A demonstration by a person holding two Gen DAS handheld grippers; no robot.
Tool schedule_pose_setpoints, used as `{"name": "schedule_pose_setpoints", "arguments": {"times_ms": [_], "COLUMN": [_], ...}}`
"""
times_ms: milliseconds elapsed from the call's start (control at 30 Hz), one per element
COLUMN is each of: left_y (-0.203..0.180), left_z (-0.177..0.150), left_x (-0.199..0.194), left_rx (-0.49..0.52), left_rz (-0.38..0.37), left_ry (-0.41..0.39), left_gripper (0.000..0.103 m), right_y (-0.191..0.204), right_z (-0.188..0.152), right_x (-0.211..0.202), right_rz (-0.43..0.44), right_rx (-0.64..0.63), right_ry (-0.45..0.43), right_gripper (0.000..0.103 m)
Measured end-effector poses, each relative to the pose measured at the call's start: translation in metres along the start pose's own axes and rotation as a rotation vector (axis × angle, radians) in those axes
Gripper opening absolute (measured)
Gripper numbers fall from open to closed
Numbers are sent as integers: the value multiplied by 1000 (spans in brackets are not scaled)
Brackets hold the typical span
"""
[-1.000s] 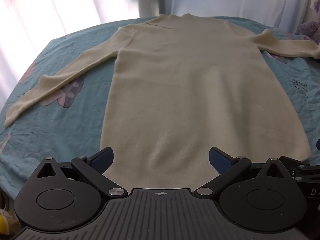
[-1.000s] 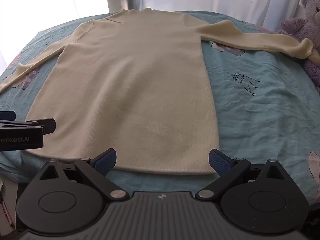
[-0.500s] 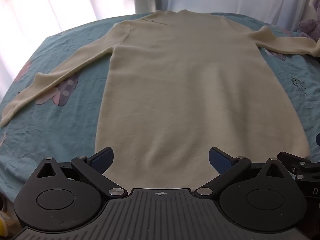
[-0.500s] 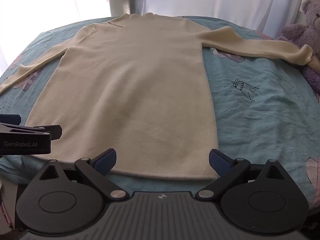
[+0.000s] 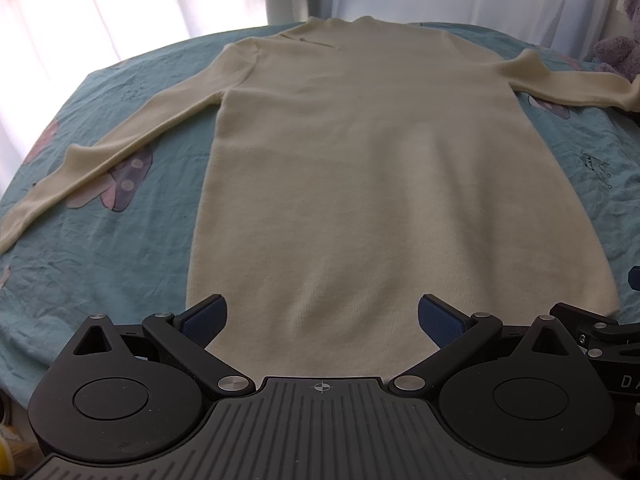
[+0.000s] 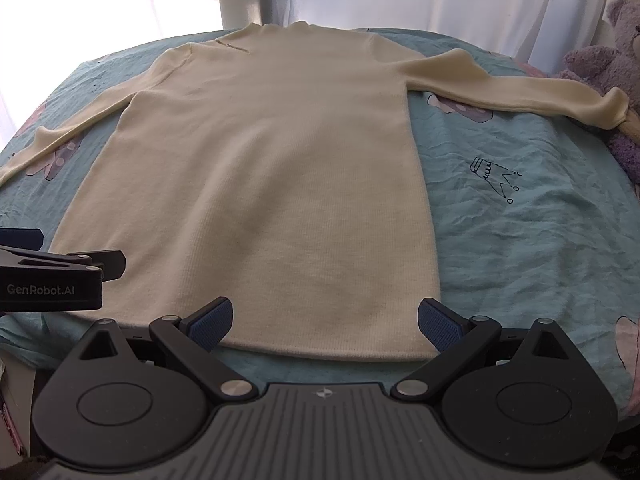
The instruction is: Fold small clothes
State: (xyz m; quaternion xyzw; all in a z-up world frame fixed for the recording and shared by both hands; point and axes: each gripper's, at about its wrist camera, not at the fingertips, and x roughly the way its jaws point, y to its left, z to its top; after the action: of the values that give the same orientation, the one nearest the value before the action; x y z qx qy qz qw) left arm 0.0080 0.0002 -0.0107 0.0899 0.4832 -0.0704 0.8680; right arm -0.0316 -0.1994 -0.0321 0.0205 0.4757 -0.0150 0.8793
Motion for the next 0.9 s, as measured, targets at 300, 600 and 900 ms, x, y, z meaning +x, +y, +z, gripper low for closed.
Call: {"name": "schedule_pose_setpoints", "arguments": {"times_ms": [300,600,900], "left_y": [0,0,0], "left_z": [-1,-2,-1], "left_x": [1,2,3], "left_rx": [4,9,18], "left_rz": [-3,-10,-23], "left_ry": [7,9,16], "left_gripper": [103,103,103], "right_y": [0,-1,-3], "right_z": [0,-1,-2], "right_x": [0,1,3], "right_rz": [-2,-1,5], "right_rx": [2,13,25], "right_ry": [0,2,10], "right_gripper": [99,99,99]}}
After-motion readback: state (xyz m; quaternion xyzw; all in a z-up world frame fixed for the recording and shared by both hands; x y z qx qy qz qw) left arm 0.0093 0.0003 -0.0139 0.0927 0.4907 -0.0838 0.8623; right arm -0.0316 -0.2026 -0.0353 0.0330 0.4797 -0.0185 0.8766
